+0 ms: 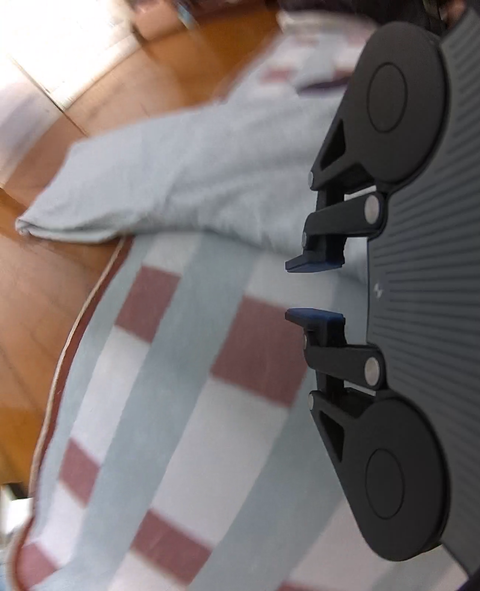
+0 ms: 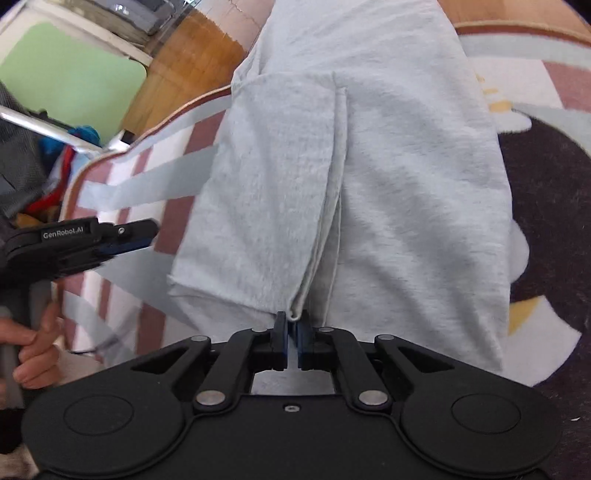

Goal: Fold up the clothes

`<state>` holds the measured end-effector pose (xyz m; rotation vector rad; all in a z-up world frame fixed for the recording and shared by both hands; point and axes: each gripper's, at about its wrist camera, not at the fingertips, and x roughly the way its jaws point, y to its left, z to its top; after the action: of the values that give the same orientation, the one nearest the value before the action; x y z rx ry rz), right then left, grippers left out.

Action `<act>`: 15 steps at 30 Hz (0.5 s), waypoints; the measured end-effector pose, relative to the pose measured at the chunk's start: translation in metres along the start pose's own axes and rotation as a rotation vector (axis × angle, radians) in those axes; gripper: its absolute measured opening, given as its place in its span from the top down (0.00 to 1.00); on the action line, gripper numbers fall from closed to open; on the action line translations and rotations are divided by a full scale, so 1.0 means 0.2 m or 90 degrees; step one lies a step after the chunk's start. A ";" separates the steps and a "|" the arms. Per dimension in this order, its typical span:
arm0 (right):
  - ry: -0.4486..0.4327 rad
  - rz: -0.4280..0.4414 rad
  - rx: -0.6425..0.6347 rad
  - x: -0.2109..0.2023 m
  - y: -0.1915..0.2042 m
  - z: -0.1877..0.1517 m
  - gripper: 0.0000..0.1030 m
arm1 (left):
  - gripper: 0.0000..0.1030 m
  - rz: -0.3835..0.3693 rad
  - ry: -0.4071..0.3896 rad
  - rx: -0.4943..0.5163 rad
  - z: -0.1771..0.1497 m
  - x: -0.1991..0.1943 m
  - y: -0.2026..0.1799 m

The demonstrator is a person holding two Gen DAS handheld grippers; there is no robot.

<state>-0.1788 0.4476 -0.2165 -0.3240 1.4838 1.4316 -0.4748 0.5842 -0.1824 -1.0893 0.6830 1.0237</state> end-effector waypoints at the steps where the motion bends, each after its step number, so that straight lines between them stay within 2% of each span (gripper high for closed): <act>1: -0.004 0.012 0.009 -0.01 -0.02 0.01 0.83 | 0.72 -0.007 0.004 0.005 0.00 0.02 -0.01; 2: -0.012 0.026 0.023 -0.01 -0.05 0.02 0.73 | 0.61 -0.006 0.016 0.023 0.00 0.05 -0.04; 3: -0.019 0.040 0.038 -0.02 -0.08 0.02 0.70 | 0.56 -0.013 0.030 0.038 -0.01 0.08 -0.07; 5: -0.023 0.068 0.073 -0.01 -0.12 0.02 0.66 | 0.45 -0.027 0.058 0.070 -0.02 0.13 -0.14; 7: -0.029 0.079 0.084 -0.02 -0.14 0.02 0.69 | 0.38 -0.039 0.090 0.115 -0.05 0.18 -0.20; 8: -0.035 0.073 0.069 -0.02 -0.13 0.01 0.93 | 0.43 -0.039 0.102 0.139 -0.07 0.20 -0.24; 9: -0.046 0.059 0.045 -0.04 -0.12 0.01 0.95 | 0.61 -0.010 0.099 0.171 -0.08 0.21 -0.28; 10: -0.067 0.040 0.007 -0.07 -0.11 0.01 0.95 | 0.87 0.030 0.087 0.216 -0.10 0.22 -0.33; 12: -0.103 0.028 -0.050 -0.11 -0.07 0.00 0.95 | 0.88 0.067 0.053 0.311 -0.16 0.18 -0.43; 14: -0.105 0.016 -0.067 -0.15 -0.07 0.01 0.95 | 0.89 0.113 0.028 0.353 -0.22 0.14 -0.48; 15: -0.109 -0.001 -0.065 -0.18 -0.10 0.02 0.91 | 0.91 0.139 0.029 0.352 -0.22 0.14 -0.47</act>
<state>-0.1454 0.4300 -0.2000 -0.2576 1.2750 1.4980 -0.3770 0.5405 -0.1860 -0.5644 1.0634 0.9165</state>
